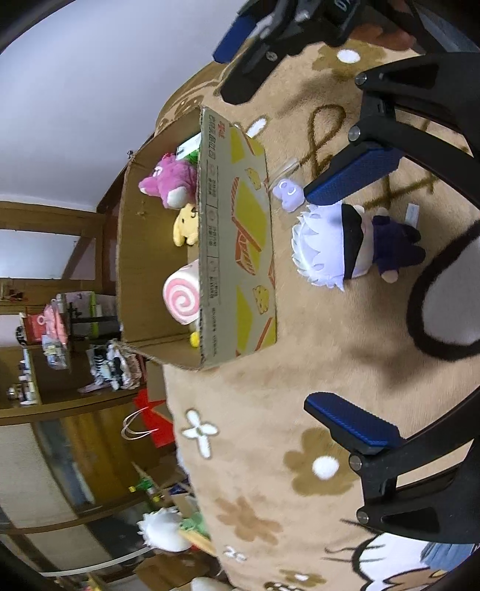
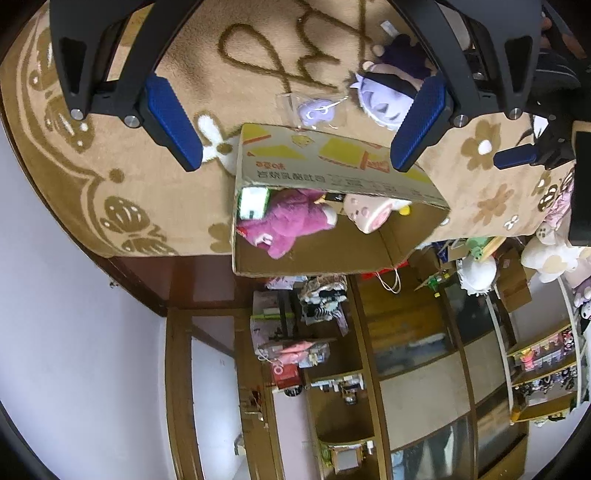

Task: Organize soft objects
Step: 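Move both tools back toward the white-haired doll and bagged lavender plush, then close the left tool on the white-haired doll while the right tool grips the bagged plush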

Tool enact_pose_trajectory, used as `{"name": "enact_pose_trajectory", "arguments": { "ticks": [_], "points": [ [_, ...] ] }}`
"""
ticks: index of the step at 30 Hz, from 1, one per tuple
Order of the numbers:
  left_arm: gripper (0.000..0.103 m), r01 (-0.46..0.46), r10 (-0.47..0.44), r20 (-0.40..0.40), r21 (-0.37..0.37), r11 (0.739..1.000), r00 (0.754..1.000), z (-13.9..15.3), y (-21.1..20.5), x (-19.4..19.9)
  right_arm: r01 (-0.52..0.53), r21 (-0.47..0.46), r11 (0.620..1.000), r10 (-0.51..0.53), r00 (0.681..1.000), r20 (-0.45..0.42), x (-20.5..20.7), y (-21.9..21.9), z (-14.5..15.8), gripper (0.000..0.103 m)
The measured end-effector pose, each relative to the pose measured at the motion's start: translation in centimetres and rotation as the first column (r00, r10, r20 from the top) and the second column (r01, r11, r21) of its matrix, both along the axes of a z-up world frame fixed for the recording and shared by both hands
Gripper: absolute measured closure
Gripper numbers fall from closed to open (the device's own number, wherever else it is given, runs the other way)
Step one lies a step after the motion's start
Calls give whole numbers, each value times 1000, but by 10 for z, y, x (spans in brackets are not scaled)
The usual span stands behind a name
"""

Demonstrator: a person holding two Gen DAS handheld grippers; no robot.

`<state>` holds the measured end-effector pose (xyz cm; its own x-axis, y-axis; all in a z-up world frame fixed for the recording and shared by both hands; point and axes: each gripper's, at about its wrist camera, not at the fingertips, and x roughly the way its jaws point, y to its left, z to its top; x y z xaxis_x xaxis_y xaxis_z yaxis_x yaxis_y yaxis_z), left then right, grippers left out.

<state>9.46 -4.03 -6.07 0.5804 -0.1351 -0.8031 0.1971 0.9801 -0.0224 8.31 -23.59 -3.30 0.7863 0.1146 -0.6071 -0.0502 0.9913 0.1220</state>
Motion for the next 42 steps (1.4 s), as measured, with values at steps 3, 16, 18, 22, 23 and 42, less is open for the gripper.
{"name": "enact_pose_trajectory", "arguments": {
  "ticks": [3, 16, 18, 22, 23, 42],
  "points": [
    [3, 2, -3, -34, -21, 1000, 999, -9, 0, 4, 0, 5, 1000, 0, 999, -36, 9, -2, -13, 0],
    [3, 36, -40, -198, -22, 999, 979, -53, -16, 22, -29, 58, 998, 37, 989, -143, 29, -5, -48, 0],
    [3, 41, -44, -216, -20, 999, 975, -58, -18, 23, -35, 69, 997, 45, 986, -160, 32, -5, -52, 0],
    [3, 54, -51, -237, 7, 999, 970, -66, -22, 25, -41, 74, 996, 55, 981, -187, 38, -2, -60, 0],
    [3, 53, -46, -236, 22, 998, 971, -68, -23, 25, -44, 71, 996, 57, 980, -193, 39, -1, -62, 0],
    [50, 47, -115, -344, -200, 979, 932, -92, -7, 47, -58, 66, 996, 74, 956, -283, 55, 7, -93, 0]
  ]
}}
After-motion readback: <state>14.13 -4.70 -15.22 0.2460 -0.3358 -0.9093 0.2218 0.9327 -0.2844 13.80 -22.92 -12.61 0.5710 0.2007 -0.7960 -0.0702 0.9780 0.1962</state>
